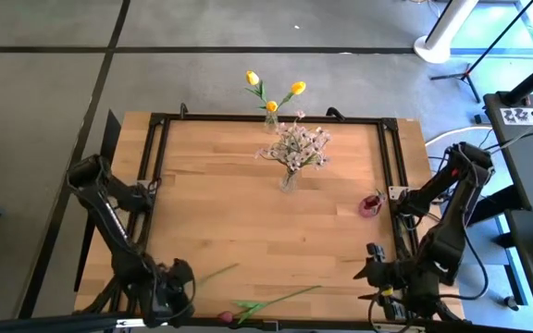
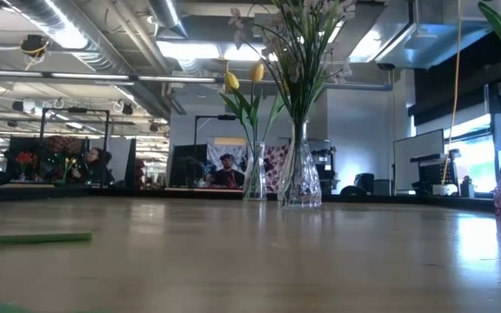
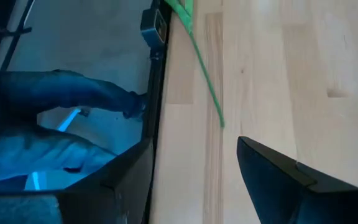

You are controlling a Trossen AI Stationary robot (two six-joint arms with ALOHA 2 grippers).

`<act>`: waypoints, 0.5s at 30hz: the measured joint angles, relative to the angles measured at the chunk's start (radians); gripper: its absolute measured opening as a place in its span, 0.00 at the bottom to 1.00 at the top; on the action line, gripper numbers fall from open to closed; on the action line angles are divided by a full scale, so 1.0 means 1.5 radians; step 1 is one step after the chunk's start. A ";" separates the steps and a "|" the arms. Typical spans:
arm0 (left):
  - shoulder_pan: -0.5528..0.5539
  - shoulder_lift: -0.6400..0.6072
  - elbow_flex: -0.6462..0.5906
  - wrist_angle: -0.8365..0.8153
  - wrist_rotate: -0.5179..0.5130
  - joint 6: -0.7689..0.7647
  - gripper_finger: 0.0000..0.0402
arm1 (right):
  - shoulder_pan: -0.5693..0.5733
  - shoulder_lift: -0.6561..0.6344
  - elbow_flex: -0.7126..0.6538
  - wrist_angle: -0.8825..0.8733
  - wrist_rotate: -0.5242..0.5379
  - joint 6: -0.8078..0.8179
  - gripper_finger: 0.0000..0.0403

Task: Sort flowers into vase by color
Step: Put the left red flower into the pink vase

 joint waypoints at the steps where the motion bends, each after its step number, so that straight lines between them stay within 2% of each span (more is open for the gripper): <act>1: -0.004 0.005 -0.003 -0.016 0.022 -0.009 0.24 | 0.000 0.004 0.000 0.005 0.004 0.000 0.58; 5: -0.012 0.045 -0.010 -0.057 0.097 -0.004 0.24 | -0.001 0.018 0.000 0.008 0.017 0.003 0.58; 8: -0.011 0.088 -0.010 -0.066 0.127 0.032 0.24 | -0.001 0.020 0.000 0.011 0.019 0.013 0.58; 15: 0.003 0.157 -0.010 -0.082 0.152 0.094 0.26 | -0.001 0.022 0.000 0.024 0.014 0.023 0.58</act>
